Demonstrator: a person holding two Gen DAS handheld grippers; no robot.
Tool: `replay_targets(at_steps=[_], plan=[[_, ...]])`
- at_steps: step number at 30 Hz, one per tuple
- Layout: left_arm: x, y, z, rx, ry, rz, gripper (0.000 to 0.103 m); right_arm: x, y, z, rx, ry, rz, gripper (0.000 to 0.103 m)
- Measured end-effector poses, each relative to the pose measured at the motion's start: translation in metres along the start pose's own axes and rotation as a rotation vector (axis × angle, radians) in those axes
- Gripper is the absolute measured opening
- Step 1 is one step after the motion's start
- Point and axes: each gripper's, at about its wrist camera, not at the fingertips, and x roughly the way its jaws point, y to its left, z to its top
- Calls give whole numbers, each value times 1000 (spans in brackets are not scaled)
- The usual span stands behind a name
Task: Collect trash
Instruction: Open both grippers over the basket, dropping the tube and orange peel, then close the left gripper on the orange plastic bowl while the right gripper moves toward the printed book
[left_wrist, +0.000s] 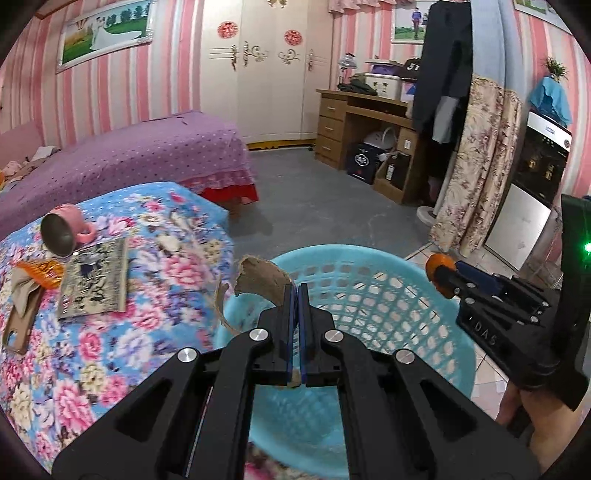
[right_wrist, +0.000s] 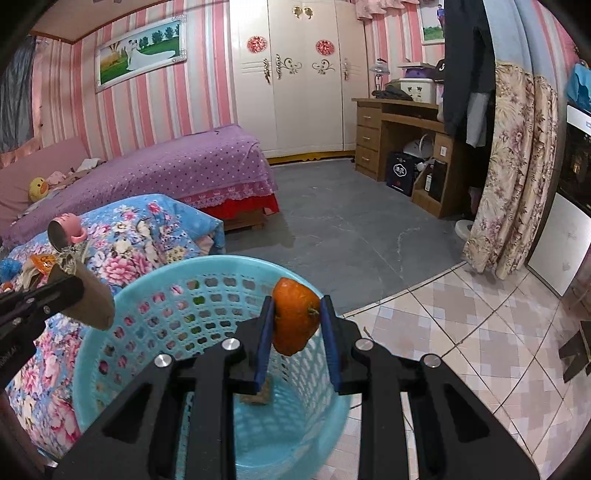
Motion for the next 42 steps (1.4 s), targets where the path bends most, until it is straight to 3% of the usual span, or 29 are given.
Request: replay_targets(at_steps=[8,11,13,19,22,27,30,32,35,37,42], plan=[[6,-2,2,-10,2,-18,7,-2,-12,0,33,-10,1,25],[6,5,3,-16,7,-21,24,-2,-12,0,30,-9,3,25],[3,9,4,-21,-4,-13,42,-3,-12,0,29,-9,4,25],[-6,28,7,-16,-42,59,75,-2,-10,-1,24,-8,4,25],[-9,48,9,-52,-46,91,85,-1,-9,0,23,-7,3,26],[-12,75,8,-82,-38,143,92,-1,-1,1,13,-13,-1,28],[-17,89,5,-98,-36,157,95,-1,8,2,-2,-16,-11,47],[-19,97,2,-98,-34,168,96,-3,15,4,-15,-27,-20,65],[-23,110,-3,-105,-31,187,97,-7,23,7,-4,-50,-35,80],[-26,120,-5,-116,-24,193,97,-9,28,9,14,-62,-44,89],[-42,157,-9,-129,-28,252,97,-10,48,18,29,-73,-68,96]])
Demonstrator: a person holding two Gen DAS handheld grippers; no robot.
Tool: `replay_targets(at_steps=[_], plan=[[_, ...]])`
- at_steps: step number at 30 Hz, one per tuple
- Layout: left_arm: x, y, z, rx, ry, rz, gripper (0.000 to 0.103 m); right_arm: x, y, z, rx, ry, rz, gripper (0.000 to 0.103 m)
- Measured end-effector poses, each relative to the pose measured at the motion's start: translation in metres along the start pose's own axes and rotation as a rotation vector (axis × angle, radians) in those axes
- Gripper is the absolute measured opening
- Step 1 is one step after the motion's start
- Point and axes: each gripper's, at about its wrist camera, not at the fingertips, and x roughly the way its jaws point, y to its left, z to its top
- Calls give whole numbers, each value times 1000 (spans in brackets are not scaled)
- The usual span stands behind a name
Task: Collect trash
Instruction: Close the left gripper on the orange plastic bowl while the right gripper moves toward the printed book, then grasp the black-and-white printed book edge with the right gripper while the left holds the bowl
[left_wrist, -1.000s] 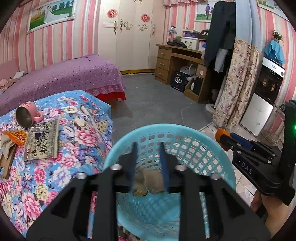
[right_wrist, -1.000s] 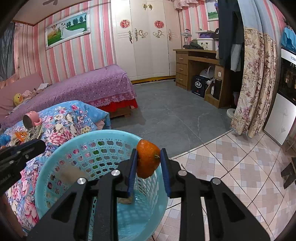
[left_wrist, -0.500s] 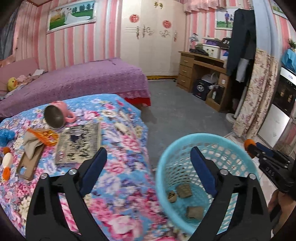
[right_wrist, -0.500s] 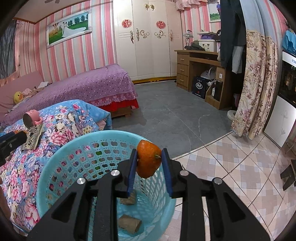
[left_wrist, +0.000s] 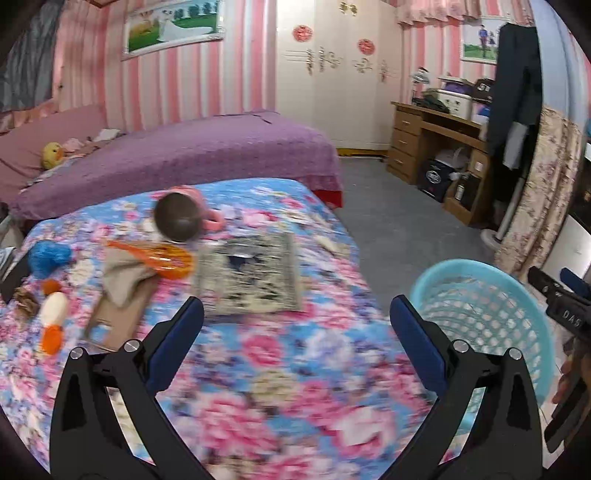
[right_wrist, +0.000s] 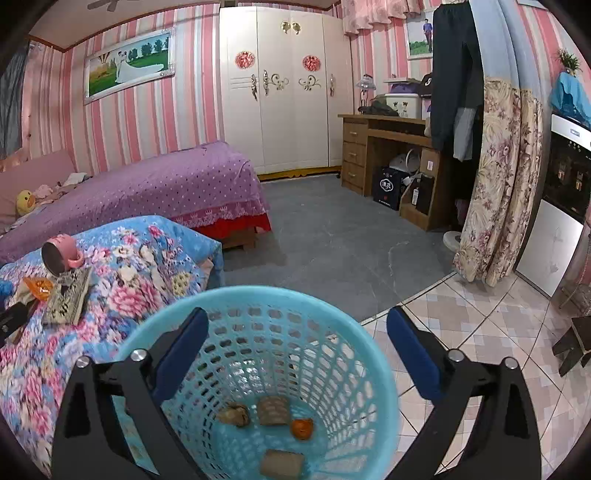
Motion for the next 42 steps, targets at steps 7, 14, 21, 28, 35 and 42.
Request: replay_targets(at_steps=[7,14,21,28,35,42], plan=[[-7,77,6,-40,-15,95,98,5,45,6,-14,5,29,98],[-4,171,-10,-116,11,213,98,9,107,7,-84,5,69,98],[9,241,-40,-176,124,268,97,13,157,2,-145,16,109,98],[22,268,-55,-217,211,248,91,19,193,-7,-182,49,150,98],[33,268,-55,-204,249,218,44,26,228,-16,-235,98,213,98],[19,268,-50,-177,216,237,39,43,252,-21,-277,182,231,98]])
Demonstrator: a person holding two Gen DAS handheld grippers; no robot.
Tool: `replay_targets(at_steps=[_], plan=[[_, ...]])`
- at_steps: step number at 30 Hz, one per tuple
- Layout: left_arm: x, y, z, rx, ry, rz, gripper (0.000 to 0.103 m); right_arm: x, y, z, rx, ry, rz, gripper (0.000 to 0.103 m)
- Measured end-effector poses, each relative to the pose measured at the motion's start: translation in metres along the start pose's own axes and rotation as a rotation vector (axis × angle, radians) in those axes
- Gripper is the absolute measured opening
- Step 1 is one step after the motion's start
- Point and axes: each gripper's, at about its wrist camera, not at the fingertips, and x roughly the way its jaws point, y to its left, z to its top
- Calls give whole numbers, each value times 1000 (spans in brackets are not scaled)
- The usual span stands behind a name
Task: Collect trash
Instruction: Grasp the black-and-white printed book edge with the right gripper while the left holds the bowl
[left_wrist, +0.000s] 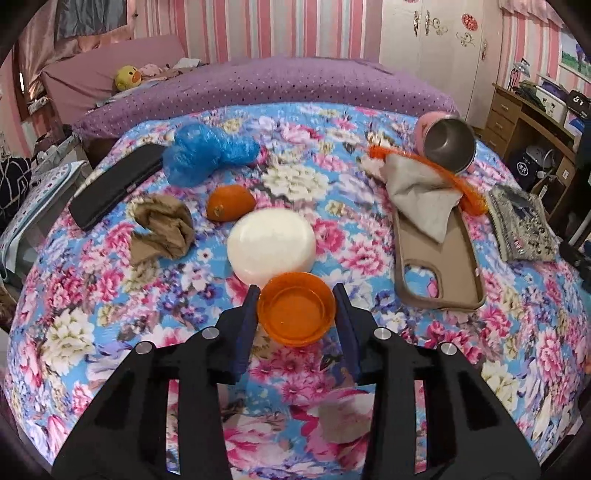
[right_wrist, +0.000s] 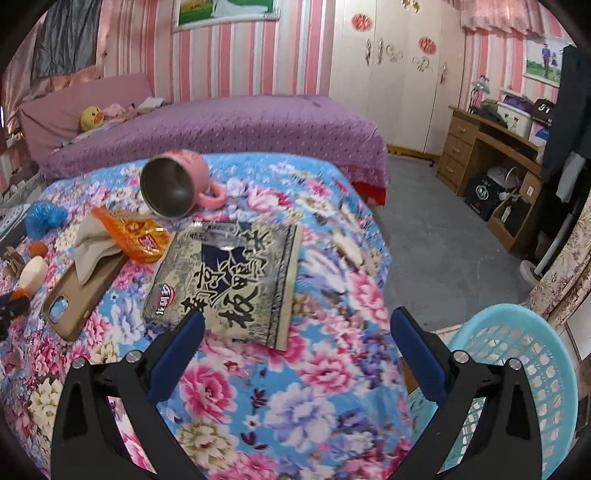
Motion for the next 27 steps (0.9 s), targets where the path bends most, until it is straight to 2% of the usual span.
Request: replay_targets(at_steps=[5,6,8,12,16,19,23,24,25,27], plan=[[-17,4,8,-20,-77,31,39,13,5,9,12,12,31,96],[-19,5,10,-23,-88,36,39,16,7,10,5,17,24,94],[-21,6,13,-31,-110,46,39,22,9,12,-1,29,13,80],[-22,7,15,-48,-121,46,39,34,10,12,20,73,35,75],[-18,0,17,-38,-126,55,39,47,17,10,2,127,30,75],[-19,-7,17,-27,-135,55,39,48,17,8,9,132,41,73],[-21,-13,17,-24,-145,43,39,45,18,9,6,113,72,41],[-22,-15,17,-23,-145,39,39,45,18,9,6,108,73,39],[-21,-16,17,-21,-145,38,39,43,17,8,9,104,72,30],[-21,-18,17,-12,-147,37,39,42,15,9,19,93,91,26]])
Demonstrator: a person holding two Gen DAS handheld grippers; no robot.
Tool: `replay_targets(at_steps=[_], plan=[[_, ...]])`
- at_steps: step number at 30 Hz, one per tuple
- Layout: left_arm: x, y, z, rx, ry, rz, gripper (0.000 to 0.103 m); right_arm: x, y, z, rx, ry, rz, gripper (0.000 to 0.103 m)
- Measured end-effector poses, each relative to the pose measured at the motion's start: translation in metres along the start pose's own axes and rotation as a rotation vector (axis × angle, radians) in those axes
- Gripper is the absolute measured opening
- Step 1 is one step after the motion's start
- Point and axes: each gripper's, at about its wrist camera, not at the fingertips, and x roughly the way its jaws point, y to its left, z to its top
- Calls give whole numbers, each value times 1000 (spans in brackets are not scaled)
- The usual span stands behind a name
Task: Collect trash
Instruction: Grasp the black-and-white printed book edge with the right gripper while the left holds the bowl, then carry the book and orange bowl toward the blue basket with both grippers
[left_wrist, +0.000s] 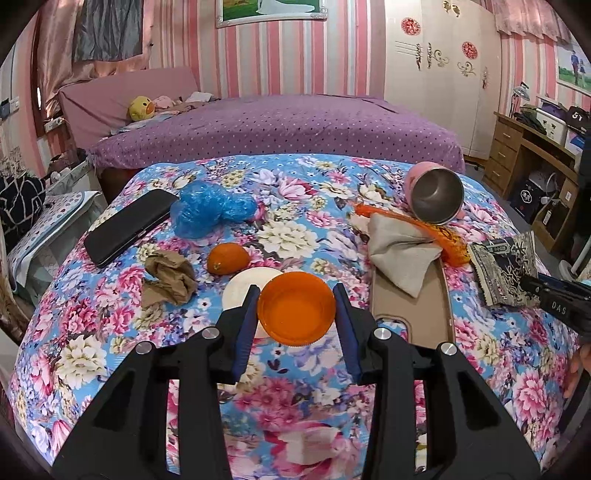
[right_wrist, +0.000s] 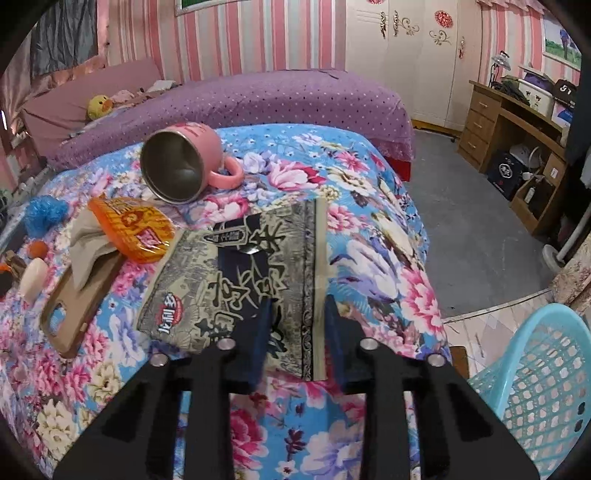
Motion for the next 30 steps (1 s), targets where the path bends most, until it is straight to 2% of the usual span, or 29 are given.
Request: replay_targets(at_steps=[2,4,14,20,30], plan=[[0,-2,-1,9,-5,2,39,-2,1,0,-3,-10,15,10],[-1,-2,-1,12,-9,7,39,-7,3,0,-15,-31,16,9],[-5,1,1,-16,-29,6,39,-50,-15,1,19,-171,100,8],[-10,0,2,-23,-47,3,39,-75,-27,-3,23,-238,107,8],[-16,-12,4,-20,-66,-14,39,-97,-57,-13,28,-261,88,8]])
